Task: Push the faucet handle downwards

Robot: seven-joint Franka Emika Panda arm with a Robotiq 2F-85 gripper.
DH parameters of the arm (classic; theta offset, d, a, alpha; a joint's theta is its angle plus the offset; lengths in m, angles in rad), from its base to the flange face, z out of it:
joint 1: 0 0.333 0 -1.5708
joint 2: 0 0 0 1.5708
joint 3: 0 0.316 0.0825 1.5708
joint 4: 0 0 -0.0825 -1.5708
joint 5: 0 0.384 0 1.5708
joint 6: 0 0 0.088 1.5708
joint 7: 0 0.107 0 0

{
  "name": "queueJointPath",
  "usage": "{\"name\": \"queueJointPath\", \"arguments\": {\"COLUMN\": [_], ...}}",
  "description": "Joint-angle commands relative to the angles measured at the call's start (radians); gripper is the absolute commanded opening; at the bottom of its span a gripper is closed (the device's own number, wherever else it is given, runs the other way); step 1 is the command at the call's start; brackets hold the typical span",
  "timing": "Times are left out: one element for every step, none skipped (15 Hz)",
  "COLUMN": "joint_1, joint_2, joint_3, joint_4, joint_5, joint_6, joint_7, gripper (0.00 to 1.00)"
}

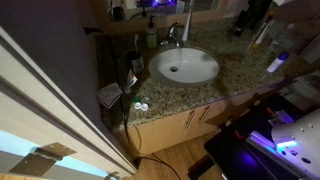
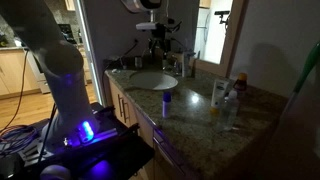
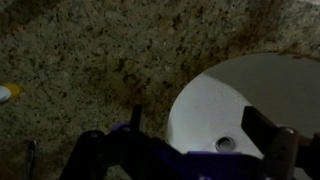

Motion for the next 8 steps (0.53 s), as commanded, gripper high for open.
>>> {"name": "queueJointPath", "arguments": {"joint_1": [-0.004, 0.003, 0.017, 0.033, 0.047, 0.055, 0.063, 0.06], "joint_2": [0.0, 0.031, 0.052, 0.083, 0.118, 0.152, 0.185, 0.217], "joint_3": [0.004, 0.015, 0.016, 0.02, 0.025, 0.034, 0.036, 0.047], "joint_4": [0.001, 0.034, 0.067, 0.126, 0.192, 0.257, 0.317, 0.381], "joint_5": [0.001, 0.007, 0.037, 0.084, 0.129, 0.157, 0.174, 0.192], "joint_6": [-0.002, 0.0, 0.003, -0.006, -0.019, -0.022, -0.014, -0.038], "joint_7": [-0.001, 0.023, 0.004, 0.004, 0.014, 0.031, 0.064, 0.093], "gripper": [1.0, 1.0, 1.0, 1.0, 1.0, 1.0, 1.0, 1.0]}}
